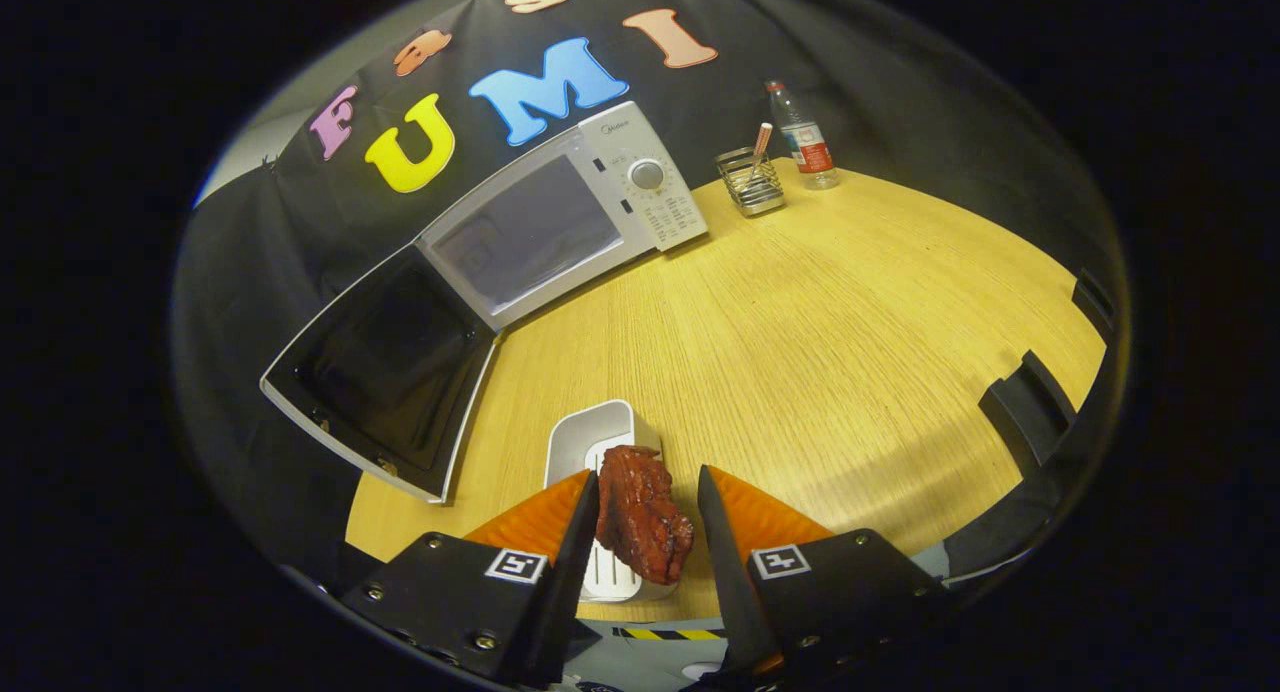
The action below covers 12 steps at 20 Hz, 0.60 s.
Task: Open the microwave, put the food inside, and close the microwave door.
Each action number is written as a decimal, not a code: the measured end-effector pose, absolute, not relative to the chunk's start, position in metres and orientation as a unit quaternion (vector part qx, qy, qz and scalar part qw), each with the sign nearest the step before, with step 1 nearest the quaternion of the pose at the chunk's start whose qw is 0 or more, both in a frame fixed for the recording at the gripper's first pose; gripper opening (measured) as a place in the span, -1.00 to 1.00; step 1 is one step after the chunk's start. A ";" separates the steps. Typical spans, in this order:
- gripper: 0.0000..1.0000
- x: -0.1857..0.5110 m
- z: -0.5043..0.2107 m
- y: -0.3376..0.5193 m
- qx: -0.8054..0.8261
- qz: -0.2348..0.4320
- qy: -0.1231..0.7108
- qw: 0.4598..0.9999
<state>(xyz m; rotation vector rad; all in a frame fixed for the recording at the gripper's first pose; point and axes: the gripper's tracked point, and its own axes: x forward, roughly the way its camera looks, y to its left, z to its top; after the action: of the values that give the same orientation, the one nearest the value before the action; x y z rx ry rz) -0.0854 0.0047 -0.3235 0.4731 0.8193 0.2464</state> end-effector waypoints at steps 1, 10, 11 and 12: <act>-0.06 -0.092 -0.316 -0.002 0.230 0.116 0.390 0.884; -0.79 -0.086 -0.298 0.015 0.245 0.156 0.386 0.876; -0.80 -0.086 -0.292 0.015 0.241 0.157 0.382 0.878; -0.79 -0.084 -0.285 0.017 0.241 0.160 0.378 0.880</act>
<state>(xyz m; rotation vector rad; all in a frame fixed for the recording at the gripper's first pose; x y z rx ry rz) -0.0836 0.0170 -0.2853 0.5019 0.7877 0.3325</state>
